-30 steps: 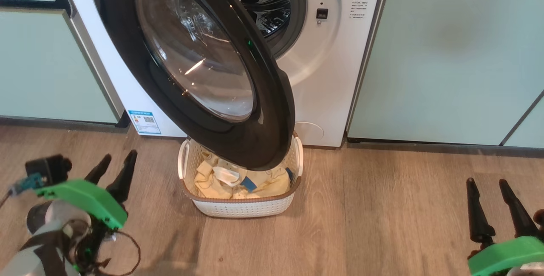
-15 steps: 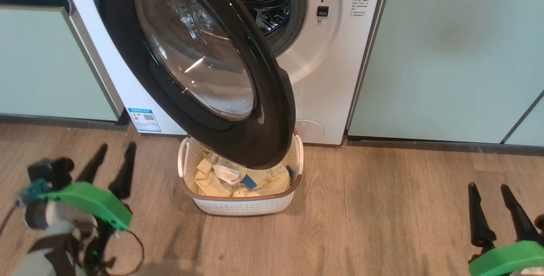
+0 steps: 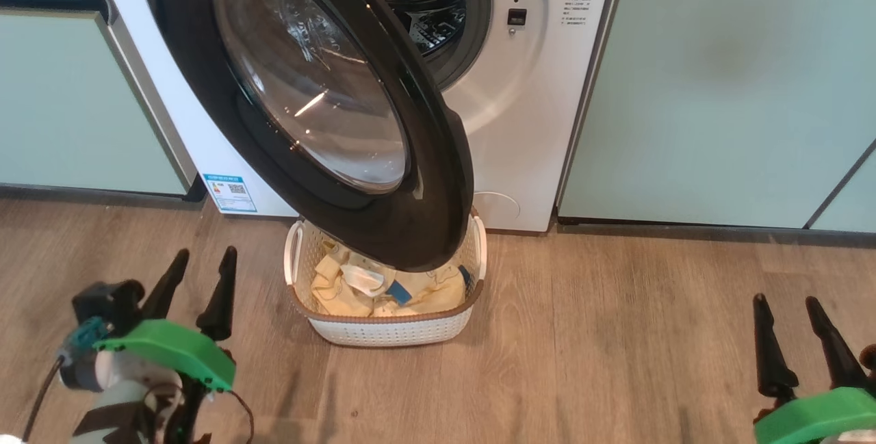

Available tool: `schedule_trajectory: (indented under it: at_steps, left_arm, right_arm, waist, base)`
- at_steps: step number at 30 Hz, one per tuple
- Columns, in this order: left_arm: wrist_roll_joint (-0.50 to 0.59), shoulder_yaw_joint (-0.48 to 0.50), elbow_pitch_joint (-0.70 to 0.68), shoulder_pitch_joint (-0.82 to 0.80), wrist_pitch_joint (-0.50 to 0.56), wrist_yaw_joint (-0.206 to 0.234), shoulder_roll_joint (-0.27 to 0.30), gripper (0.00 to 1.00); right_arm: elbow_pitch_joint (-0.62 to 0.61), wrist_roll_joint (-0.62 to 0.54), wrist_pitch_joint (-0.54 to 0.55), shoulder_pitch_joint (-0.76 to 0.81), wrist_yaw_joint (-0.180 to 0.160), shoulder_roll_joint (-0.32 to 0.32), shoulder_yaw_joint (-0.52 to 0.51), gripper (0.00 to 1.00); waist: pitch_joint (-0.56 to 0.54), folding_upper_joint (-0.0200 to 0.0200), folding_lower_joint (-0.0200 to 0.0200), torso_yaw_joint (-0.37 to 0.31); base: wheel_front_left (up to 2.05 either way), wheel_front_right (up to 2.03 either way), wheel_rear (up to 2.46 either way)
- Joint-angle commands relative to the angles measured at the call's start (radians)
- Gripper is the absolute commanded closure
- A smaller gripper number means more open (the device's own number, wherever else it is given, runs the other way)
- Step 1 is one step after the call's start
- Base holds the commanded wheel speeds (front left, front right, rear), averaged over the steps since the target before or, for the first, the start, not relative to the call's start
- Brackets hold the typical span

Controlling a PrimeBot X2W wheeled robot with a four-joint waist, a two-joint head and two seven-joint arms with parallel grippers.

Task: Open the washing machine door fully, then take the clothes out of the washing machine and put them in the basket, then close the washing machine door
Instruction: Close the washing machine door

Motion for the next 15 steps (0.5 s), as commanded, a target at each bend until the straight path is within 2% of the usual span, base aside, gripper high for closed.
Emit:
schedule_trajectory:
  at_steps: [1, 15]
  left_arm:
    - [0.025, 0.048, -0.031, -0.032, -0.009, -0.001, 0.014, 0.00]
    - [0.095, 0.079, 0.015, -0.047, -0.009, -0.001, 0.005, 0.00]
  right_arm:
    - [-0.036, 0.001, -0.010, -0.032, 0.003, -0.009, 0.016, 0.00]
    - [-0.034, 0.001, -0.010, -0.033, 0.003, -0.004, 0.018, 0.00]
  waist:
    - [0.001, -0.0001, 0.0000, 0.000]
    - [-0.002, -0.0001, 0.0000, -0.005]
  base:
    - [0.00, 0.00, 0.00]
    - [0.00, 0.00, 0.00]
